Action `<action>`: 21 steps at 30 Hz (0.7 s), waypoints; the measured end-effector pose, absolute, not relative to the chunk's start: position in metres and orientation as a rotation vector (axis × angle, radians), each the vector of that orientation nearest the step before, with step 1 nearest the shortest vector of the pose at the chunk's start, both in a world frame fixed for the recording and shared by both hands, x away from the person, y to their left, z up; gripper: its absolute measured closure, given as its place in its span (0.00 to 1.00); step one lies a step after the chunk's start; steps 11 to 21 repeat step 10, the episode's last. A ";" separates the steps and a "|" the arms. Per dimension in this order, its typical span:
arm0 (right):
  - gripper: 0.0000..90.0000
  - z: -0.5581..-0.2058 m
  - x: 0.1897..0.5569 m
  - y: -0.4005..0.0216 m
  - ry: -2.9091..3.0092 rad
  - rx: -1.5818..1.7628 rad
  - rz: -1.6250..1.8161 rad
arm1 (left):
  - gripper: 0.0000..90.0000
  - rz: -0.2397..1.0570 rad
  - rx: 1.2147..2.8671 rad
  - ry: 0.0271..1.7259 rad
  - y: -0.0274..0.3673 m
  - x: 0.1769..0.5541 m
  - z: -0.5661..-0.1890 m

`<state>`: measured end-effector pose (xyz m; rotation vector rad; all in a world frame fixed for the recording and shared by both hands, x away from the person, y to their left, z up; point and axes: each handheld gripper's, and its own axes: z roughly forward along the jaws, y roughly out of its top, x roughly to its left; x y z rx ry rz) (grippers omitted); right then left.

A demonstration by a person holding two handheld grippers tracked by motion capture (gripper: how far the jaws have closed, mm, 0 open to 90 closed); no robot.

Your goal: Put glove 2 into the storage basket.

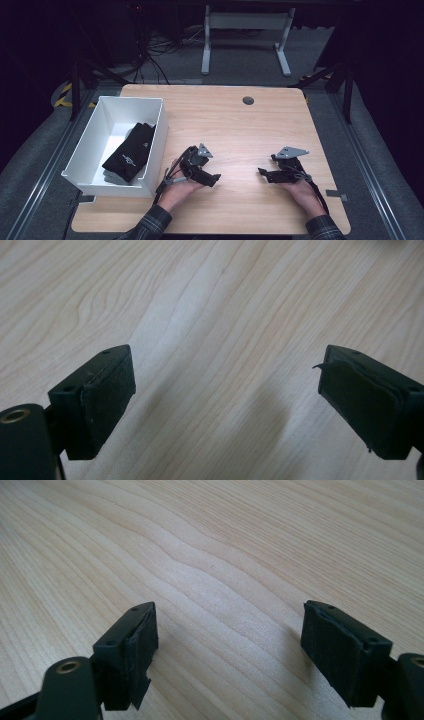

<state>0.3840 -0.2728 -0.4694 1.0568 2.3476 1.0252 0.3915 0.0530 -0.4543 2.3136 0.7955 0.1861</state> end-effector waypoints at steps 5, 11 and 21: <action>0.26 -0.469 0.384 -0.273 2.348 1.057 1.025 | 0.08 0.213 2.349 0.792 0.051 0.391 -0.467; 0.26 -0.469 0.384 -0.273 2.349 1.054 1.024 | 0.05 0.247 2.363 0.775 0.049 0.390 -0.468; 0.26 -0.469 0.384 -0.273 2.349 1.054 1.024 | 0.05 0.247 2.363 0.775 0.049 0.390 -0.468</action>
